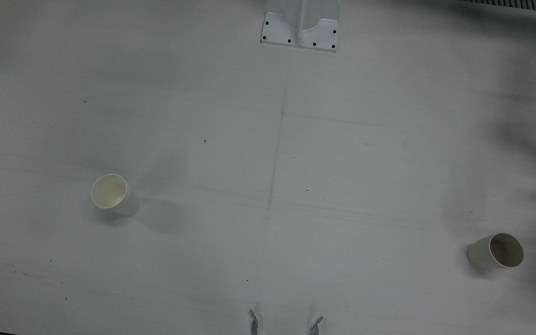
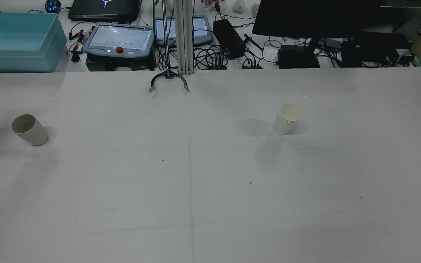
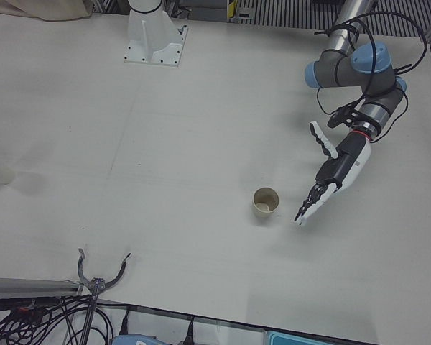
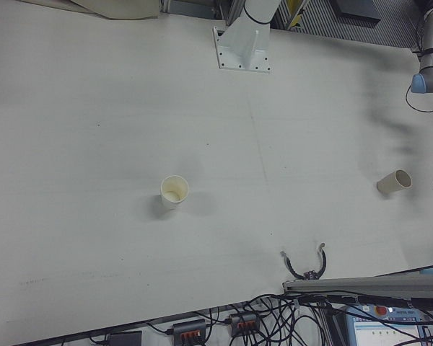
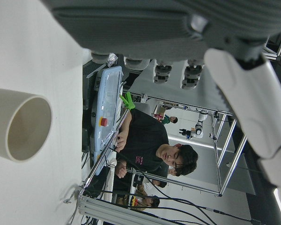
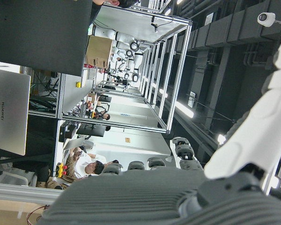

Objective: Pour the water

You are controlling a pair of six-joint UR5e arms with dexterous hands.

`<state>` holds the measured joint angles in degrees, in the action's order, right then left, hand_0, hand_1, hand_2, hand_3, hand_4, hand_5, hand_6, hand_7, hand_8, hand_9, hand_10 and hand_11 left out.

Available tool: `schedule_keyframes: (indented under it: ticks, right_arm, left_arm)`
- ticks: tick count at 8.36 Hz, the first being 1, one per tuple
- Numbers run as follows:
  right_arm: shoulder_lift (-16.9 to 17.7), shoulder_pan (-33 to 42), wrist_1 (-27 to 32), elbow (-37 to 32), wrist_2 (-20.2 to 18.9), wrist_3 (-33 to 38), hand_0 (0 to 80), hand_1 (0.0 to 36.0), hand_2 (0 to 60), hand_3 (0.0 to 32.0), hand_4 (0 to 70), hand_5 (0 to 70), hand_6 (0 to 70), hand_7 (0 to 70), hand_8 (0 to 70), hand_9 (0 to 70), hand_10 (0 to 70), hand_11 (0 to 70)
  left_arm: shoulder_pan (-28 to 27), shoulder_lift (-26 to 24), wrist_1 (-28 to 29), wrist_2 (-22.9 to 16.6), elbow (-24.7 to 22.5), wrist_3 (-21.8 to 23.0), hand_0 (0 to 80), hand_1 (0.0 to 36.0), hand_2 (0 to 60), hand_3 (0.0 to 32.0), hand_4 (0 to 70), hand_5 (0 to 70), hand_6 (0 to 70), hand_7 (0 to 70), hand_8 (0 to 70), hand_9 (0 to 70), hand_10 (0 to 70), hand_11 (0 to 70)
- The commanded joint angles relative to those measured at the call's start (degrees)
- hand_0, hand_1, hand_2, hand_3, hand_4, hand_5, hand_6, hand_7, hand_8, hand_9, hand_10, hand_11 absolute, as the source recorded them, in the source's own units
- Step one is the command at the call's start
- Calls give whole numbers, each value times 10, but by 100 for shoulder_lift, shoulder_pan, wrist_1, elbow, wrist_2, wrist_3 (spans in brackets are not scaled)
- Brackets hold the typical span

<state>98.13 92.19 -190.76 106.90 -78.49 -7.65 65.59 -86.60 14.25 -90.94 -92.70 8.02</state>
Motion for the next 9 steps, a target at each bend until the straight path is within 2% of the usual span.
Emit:
schedule_keyframes:
  ticks: [1, 2, 3, 4, 7, 9]
  right_arm:
    - [4, 1, 3, 32, -8, 18, 375, 79, 148, 0, 50, 10, 36, 27, 1, 0, 10, 21]
    - [-5, -8, 21, 41, -8, 18, 372, 76, 148, 0, 58, 17, 43, 37, 8, 3, 9, 19]
    - [-22, -17, 38, 24, -17, 27, 367, 76, 151, 0, 56, 17, 38, 30, 17, 17, 0, 0]
    - [-5, -8, 274, -11, -26, 27, 373, 79, 154, 0, 51, 16, 39, 34, 20, 23, 0, 0]
    - [-40, -17, 364, -134, -43, 18, 378, 85, 156, 0, 47, 26, 33, 31, 13, 17, 0, 5]
    - [-40, -17, 364, -134, -52, 18, 379, 85, 160, 0, 53, 38, 35, 40, 9, 9, 1, 9]
  left_arm:
    - [7, 12, 130, -2, 85, -20, 430, 29, 0, 88, 75, 78, 47, 100, 26, 6, 21, 36]
    - [50, 12, 79, -11, 85, -64, 420, 19, 0, 104, 74, 71, 47, 92, 29, 4, 20, 34]
    - [94, 3, -61, -46, -2, -81, 430, 26, 0, 58, 93, 102, 67, 149, 33, 18, 18, 32]
    - [112, 3, -193, -55, -72, -82, 429, 20, 0, 34, 120, 116, 98, 194, 58, 56, 26, 43]
    - [104, -6, -344, -99, -126, -90, 428, 1, 0, 50, 164, 129, 131, 198, 91, 86, 39, 59]
    - [130, -6, -117, -99, -100, -108, 420, 0, 0, 50, 176, 129, 131, 196, 93, 82, 42, 63]
